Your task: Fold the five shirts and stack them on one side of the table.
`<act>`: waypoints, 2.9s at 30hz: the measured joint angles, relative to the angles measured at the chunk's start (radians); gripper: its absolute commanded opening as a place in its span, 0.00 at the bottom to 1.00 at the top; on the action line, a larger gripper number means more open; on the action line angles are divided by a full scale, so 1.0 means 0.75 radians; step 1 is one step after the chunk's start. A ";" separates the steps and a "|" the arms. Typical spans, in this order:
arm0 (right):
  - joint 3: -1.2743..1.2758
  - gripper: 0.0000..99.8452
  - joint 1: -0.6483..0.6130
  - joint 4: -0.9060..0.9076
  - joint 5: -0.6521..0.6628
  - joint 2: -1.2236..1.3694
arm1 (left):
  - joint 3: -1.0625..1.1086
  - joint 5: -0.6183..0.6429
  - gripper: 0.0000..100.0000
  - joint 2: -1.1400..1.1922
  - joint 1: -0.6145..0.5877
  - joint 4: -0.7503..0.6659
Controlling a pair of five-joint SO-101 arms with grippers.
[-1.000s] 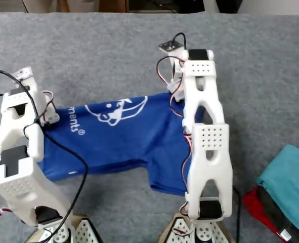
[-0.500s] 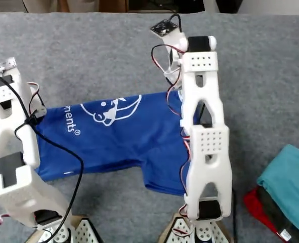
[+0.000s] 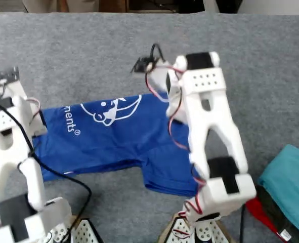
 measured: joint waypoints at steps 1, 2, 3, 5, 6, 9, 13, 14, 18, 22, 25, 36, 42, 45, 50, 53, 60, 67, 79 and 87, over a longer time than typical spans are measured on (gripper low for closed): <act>0.080 0.01 -0.008 -0.020 0.041 -0.039 | 0.047 0.000 0.02 -0.035 0.000 -0.006; 0.164 0.01 -0.018 -0.029 0.084 -0.078 | 0.090 0.000 0.02 -0.065 0.000 -0.010; 0.250 0.01 -0.031 -0.043 0.127 -0.113 | 0.127 0.000 0.02 -0.092 0.000 -0.014; 0.421 0.01 -0.063 -0.068 0.213 -0.176 | 0.186 0.000 0.02 -0.139 0.000 -0.016; 0.507 0.01 -0.082 -0.084 0.254 -0.209 | 0.209 0.000 0.02 -0.153 0.000 -0.023; 0.755 0.01 -0.139 -0.158 0.344 -0.313 | 0.268 0.000 0.02 -0.178 0.000 -0.061; 1.023 0.01 -0.200 -0.307 0.405 -0.428 | 0.291 0.000 0.02 -0.178 0.000 -0.068; 1.068 0.01 -0.217 -0.344 0.409 -0.446 | 0.291 0.000 0.02 -0.178 0.000 -0.068; 1.195 0.08 -0.252 -0.446 0.403 -0.454 | 0.293 0.000 0.02 -0.178 0.000 -0.068; 1.326 0.12 -0.252 -0.608 0.358 -0.448 | 0.293 0.000 0.02 -0.178 0.000 -0.068; 1.414 0.12 -0.280 -0.736 0.311 -0.438 | 0.301 0.000 0.02 -0.178 0.000 -0.096; 1.532 0.12 -0.383 -0.777 0.088 -0.575 | 0.417 0.051 0.02 -0.182 0.000 -0.225; 1.616 0.12 -0.383 -0.726 0.078 -0.804 | 0.509 0.063 0.02 -0.182 0.000 -0.295; 1.637 0.12 -0.383 -0.683 0.078 -0.937 | 0.509 0.063 0.02 -0.182 0.000 -0.305; 1.659 0.14 -0.436 -0.679 0.076 -1.002 | 0.509 0.063 0.02 -0.182 0.000 -0.309; 1.659 0.17 -0.483 -0.679 0.068 -0.978 | 0.509 0.063 0.02 -0.182 0.000 -0.309; 1.659 0.18 -0.497 -0.730 0.055 -0.857 | 0.509 0.063 0.02 -0.182 0.000 -0.309; 1.657 0.18 -0.426 -0.720 0.141 -0.841 | 0.509 0.063 0.02 -0.182 0.000 -0.309; 1.661 0.17 -0.458 -0.802 0.145 -0.720 | 0.516 0.063 0.02 -0.182 0.000 -0.309; 1.624 0.01 -0.468 -0.884 0.137 -0.630 | 0.542 0.063 0.02 -0.182 0.000 -0.309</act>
